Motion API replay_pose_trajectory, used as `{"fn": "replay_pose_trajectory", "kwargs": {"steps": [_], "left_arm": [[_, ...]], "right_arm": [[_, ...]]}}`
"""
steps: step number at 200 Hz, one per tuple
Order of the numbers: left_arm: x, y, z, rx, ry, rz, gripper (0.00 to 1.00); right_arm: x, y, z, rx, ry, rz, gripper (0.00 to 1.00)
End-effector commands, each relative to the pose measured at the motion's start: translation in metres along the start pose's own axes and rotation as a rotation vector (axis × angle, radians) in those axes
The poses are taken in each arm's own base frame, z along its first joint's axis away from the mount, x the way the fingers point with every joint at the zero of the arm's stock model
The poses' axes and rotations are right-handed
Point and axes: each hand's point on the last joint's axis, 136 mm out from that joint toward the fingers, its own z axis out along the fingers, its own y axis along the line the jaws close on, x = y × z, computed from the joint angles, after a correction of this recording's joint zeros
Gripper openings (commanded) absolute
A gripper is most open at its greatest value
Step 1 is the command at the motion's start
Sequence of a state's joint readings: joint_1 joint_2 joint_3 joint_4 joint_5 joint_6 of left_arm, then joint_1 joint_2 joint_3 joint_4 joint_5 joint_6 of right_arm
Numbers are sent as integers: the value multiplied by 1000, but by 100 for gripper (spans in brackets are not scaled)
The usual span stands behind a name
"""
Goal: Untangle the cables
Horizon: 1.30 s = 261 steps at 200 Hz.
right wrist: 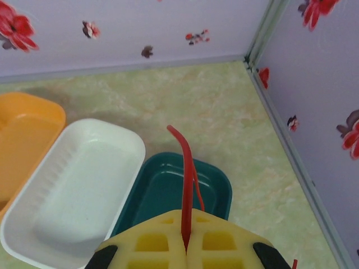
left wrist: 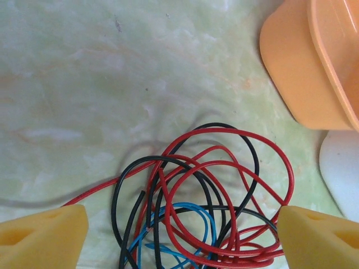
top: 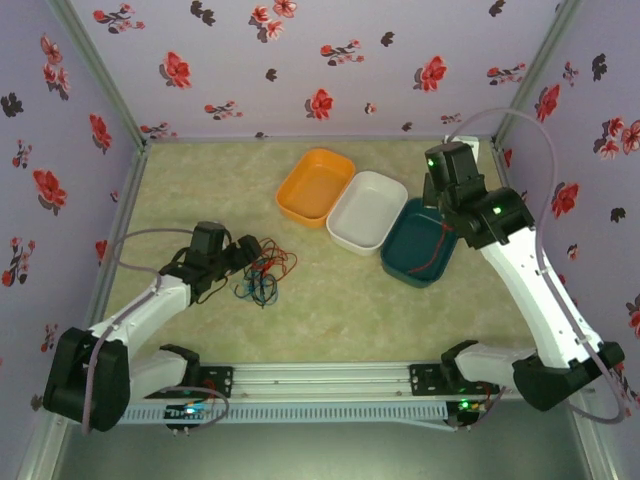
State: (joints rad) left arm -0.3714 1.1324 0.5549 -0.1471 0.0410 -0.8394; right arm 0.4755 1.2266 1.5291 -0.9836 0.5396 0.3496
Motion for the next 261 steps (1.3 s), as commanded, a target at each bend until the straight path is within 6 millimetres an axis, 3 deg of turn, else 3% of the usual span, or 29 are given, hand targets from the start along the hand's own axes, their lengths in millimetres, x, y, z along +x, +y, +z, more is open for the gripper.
{"fn": "replay_pose_trajectory", "kwargs": {"steps": [1,61,97,164,261], "left_arm": [[-6,0,-5,-15,-28,3,98],[-12,2,-12,-20,-71,-3,100],[-12,2,-15,-14,-78,-3,100],[-17,-3,-18,-7,-87,20,100],[-16,0,-23,-19,-86,37,100]], "right_arm": [[5,12,20,-35,26,49,0],[19,36,66,-92,73,138,0],[35,30,91,-63,81,246,0],[86,9,118,-6,161,373,0],[169,20,156,-17,422,363,0]]}}
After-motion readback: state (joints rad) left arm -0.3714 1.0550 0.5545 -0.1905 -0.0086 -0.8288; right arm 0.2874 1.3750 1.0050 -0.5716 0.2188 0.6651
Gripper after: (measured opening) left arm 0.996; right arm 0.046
